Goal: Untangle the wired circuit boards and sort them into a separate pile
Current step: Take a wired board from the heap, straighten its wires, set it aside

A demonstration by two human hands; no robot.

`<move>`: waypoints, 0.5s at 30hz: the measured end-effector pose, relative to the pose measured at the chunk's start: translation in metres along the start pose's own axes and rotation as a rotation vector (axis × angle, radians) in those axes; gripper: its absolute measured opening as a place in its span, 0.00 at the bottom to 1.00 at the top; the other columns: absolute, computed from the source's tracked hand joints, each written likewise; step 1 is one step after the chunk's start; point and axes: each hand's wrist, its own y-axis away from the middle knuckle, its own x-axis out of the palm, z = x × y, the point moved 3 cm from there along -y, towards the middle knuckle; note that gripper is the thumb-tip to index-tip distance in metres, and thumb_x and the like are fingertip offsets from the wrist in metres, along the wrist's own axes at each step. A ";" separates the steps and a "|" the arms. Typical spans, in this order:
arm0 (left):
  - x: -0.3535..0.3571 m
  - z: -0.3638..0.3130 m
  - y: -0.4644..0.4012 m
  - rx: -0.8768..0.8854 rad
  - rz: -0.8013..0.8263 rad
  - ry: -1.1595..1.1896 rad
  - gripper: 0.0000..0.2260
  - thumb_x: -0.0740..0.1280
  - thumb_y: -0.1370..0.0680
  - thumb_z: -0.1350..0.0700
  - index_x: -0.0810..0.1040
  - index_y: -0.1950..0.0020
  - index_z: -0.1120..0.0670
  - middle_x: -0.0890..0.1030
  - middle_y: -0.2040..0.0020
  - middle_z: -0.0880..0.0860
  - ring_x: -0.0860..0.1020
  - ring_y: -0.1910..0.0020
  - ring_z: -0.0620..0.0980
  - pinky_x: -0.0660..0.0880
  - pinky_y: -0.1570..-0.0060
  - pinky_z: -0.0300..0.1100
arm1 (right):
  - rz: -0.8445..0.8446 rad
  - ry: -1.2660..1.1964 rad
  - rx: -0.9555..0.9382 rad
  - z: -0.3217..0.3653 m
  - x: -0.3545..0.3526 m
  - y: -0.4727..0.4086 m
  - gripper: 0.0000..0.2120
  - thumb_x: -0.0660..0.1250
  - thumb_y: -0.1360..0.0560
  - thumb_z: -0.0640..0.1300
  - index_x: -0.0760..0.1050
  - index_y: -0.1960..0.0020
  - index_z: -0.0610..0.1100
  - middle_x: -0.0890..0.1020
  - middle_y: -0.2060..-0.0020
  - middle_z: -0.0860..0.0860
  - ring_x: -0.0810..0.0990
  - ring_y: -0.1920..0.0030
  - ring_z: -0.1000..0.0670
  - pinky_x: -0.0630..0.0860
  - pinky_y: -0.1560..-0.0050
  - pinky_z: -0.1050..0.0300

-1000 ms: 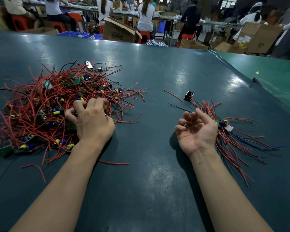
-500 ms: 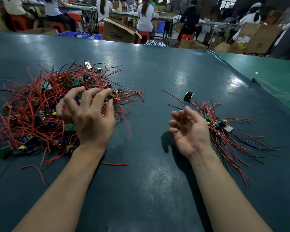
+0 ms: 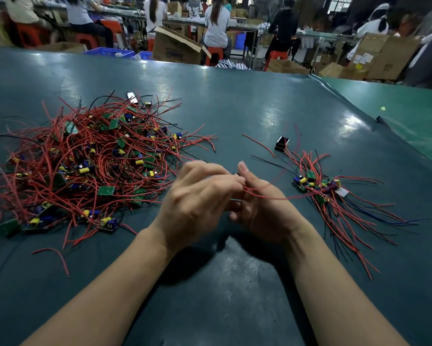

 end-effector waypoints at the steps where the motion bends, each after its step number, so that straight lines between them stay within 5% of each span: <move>1: 0.002 -0.002 0.001 0.025 0.036 0.000 0.12 0.74 0.28 0.68 0.79 0.48 0.56 0.84 0.47 0.50 0.82 0.51 0.53 0.76 0.50 0.52 | -0.010 -0.024 -0.011 0.000 -0.001 0.001 0.16 0.62 0.24 0.57 0.82 0.62 0.49 0.79 0.66 0.54 0.78 0.66 0.55 0.73 0.72 0.63; 7: 0.001 -0.001 0.004 -0.034 0.019 -0.114 0.04 0.72 0.26 0.64 0.82 0.56 0.56 0.82 0.43 0.51 0.77 0.49 0.56 0.74 0.49 0.53 | -0.012 -0.236 -0.197 0.006 -0.007 0.002 0.07 0.69 0.29 0.43 0.78 0.52 0.42 0.80 0.60 0.49 0.79 0.61 0.53 0.74 0.60 0.60; 15: 0.005 0.020 0.010 -0.605 0.085 0.214 0.12 0.76 0.28 0.56 0.81 0.48 0.58 0.81 0.56 0.51 0.79 0.59 0.49 0.75 0.58 0.40 | -0.186 -0.215 -0.366 0.008 -0.010 -0.002 0.06 0.70 0.33 0.37 0.85 0.61 0.44 0.84 0.63 0.47 0.84 0.63 0.52 0.80 0.64 0.61</move>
